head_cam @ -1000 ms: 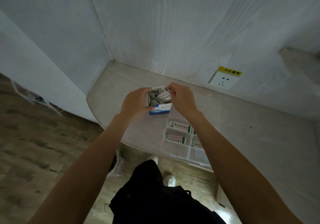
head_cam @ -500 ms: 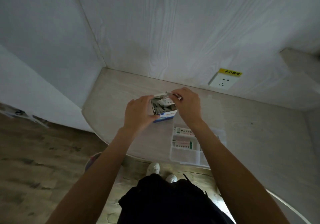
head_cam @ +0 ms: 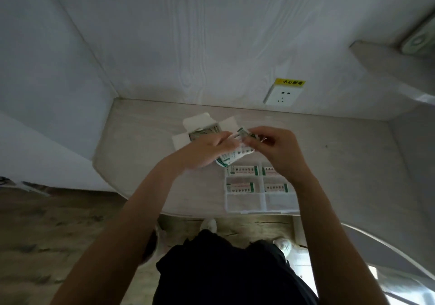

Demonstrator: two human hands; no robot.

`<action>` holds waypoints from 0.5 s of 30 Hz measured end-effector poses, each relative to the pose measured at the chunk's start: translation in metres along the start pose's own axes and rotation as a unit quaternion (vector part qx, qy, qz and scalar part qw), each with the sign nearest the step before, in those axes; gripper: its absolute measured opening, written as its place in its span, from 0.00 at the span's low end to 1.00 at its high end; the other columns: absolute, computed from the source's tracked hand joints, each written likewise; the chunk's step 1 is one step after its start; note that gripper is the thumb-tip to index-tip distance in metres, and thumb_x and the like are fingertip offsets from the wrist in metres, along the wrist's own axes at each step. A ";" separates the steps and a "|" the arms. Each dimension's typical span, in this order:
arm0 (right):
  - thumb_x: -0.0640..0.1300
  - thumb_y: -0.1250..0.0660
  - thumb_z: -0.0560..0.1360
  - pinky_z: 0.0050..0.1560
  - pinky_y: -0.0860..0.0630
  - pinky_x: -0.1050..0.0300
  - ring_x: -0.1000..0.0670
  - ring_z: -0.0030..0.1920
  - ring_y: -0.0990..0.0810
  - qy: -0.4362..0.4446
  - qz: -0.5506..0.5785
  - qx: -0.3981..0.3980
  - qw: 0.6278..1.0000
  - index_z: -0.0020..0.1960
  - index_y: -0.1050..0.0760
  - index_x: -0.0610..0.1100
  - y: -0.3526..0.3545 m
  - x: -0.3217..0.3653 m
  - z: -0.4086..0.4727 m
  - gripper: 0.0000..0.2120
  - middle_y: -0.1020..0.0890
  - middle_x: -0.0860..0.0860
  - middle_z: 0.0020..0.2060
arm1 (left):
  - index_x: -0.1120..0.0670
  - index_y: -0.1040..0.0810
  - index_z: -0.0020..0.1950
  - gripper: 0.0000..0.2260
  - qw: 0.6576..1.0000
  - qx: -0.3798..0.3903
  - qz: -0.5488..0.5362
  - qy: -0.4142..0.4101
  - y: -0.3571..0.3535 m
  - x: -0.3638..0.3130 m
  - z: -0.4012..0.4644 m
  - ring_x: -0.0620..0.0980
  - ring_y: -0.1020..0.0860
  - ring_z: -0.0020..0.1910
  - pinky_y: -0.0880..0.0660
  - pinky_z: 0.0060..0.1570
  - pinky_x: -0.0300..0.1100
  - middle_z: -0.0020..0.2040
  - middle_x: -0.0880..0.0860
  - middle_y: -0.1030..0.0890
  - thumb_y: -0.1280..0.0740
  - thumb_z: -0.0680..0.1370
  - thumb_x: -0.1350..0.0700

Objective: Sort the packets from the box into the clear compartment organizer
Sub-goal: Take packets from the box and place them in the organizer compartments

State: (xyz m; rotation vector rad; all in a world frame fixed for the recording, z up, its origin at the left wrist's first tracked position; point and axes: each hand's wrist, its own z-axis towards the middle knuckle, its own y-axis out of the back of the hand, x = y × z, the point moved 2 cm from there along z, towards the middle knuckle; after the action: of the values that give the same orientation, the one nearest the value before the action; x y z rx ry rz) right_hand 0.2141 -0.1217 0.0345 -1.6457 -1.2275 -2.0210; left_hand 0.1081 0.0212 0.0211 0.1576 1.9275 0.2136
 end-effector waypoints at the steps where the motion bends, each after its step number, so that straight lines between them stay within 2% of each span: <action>1: 0.38 0.28 0.71 0.40 0.24 0.68 0.62 0.36 0.21 -0.002 0.007 -0.016 1.000 0.52 0.19 0.46 0.004 -0.001 -0.004 0.11 0.18 0.56 0.39 | 0.47 0.24 0.56 0.09 1.000 0.009 -0.021 -0.002 -0.008 0.001 0.005 0.54 0.21 0.49 0.25 0.51 0.49 0.50 0.54 0.20 0.40 0.80 0.47; 3: 0.38 0.27 0.70 0.42 0.22 0.65 0.59 0.38 0.20 -0.015 0.027 -0.051 0.998 0.53 0.20 0.48 0.012 -0.006 -0.011 0.13 0.17 0.56 0.40 | 0.45 0.22 0.50 0.07 0.996 0.006 -0.089 -0.010 -0.021 0.004 0.010 0.59 0.20 0.50 0.26 0.53 0.55 0.49 0.58 0.18 0.38 0.79 0.47; 6: 0.37 0.28 0.70 0.44 0.22 0.66 0.58 0.43 0.18 -0.058 0.098 -0.061 0.992 0.58 0.25 0.47 0.020 -0.011 -0.022 0.18 0.18 0.54 0.47 | 0.51 0.23 0.53 0.07 0.981 -0.053 -0.184 -0.015 -0.038 0.005 0.011 0.52 0.18 0.46 0.22 0.51 0.48 0.45 0.52 0.17 0.40 0.80 0.54; 8: 0.38 0.29 0.71 0.41 0.21 0.64 0.55 0.40 0.17 -0.111 0.125 -0.056 0.984 0.60 0.26 0.45 0.023 -0.019 -0.031 0.18 0.18 0.50 0.46 | 0.56 0.25 0.58 0.09 0.975 -0.077 -0.208 -0.014 -0.052 0.005 0.012 0.50 0.19 0.45 0.22 0.50 0.45 0.46 0.52 0.18 0.41 0.80 0.57; 11: 0.39 0.29 0.72 0.33 0.25 0.63 0.55 0.31 0.21 -0.151 0.140 -0.072 0.976 0.54 0.24 0.41 0.022 -0.032 -0.042 0.11 0.17 0.49 0.38 | 0.56 0.28 0.64 0.14 0.967 -0.080 -0.243 -0.010 -0.069 0.010 0.014 0.51 0.20 0.53 0.23 0.53 0.47 0.54 0.54 0.20 0.38 0.78 0.59; 15: 0.36 0.31 0.73 0.33 0.26 0.65 0.57 0.31 0.24 -0.167 0.176 -0.064 0.968 0.48 0.22 0.40 0.018 -0.047 -0.050 0.04 0.19 0.49 0.36 | 0.52 0.28 0.63 0.19 0.957 -0.068 -0.281 0.020 -0.082 0.022 0.015 0.52 0.21 0.55 0.22 0.51 0.45 0.57 0.53 0.20 0.32 0.73 0.56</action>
State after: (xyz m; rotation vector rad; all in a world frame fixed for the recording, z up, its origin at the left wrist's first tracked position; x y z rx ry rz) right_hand 0.2069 -0.1835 0.0000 -2.1566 -0.8268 -1.6826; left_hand 0.1134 -0.0527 -0.0221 -0.4879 1.9096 -0.0348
